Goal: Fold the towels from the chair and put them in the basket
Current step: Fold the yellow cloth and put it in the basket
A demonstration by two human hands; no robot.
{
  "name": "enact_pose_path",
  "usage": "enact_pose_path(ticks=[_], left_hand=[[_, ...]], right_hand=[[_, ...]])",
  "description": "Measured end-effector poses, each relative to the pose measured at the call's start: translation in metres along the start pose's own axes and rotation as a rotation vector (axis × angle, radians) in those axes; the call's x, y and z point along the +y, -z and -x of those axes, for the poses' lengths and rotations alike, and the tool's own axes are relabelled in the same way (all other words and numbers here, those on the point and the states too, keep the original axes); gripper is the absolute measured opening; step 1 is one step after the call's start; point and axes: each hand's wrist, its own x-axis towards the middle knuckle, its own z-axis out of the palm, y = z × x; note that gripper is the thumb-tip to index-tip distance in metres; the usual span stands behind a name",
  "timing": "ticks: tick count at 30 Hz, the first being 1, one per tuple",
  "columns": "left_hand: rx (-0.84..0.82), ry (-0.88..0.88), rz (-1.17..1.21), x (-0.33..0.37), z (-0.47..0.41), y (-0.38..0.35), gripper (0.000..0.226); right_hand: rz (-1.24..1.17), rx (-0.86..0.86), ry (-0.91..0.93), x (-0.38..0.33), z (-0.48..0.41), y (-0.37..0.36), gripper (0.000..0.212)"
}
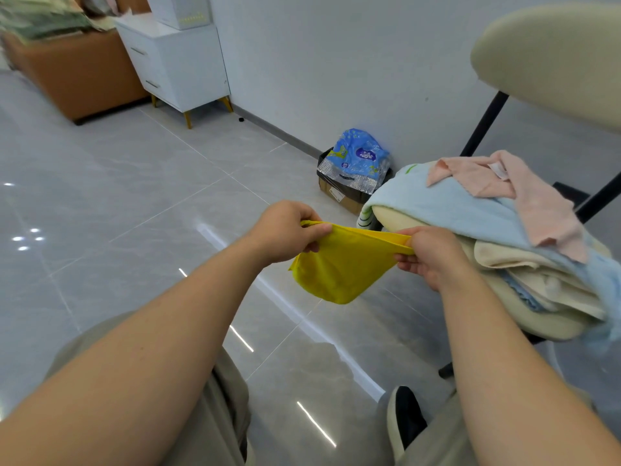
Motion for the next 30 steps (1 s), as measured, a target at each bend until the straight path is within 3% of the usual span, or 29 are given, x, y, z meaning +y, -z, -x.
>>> enact_pose_path(ticks=[6, 20, 26, 30], left_hand=[[0.108, -0.092, -0.298, 0.001, -0.001, 0.002, 0.018], [0.124, -0.097, -0.232, -0.001, -0.003, 0.004, 0.022], [0.087, -0.103, -0.327, 0.003, -0.003, 0.001, 0.028], [0.062, -0.091, -0.398, 0.004, -0.003, 0.0, 0.032]], right_hand=[[-0.016, 0.062, -0.004, -0.001, -0.007, -0.001, 0.04], [-0.016, 0.044, -0.031, -0.005, 0.003, 0.002, 0.033], [-0.042, 0.067, 0.016, -0.004, 0.002, 0.002, 0.043], [-0.102, 0.048, 0.006, -0.006, 0.003, 0.001, 0.037]])
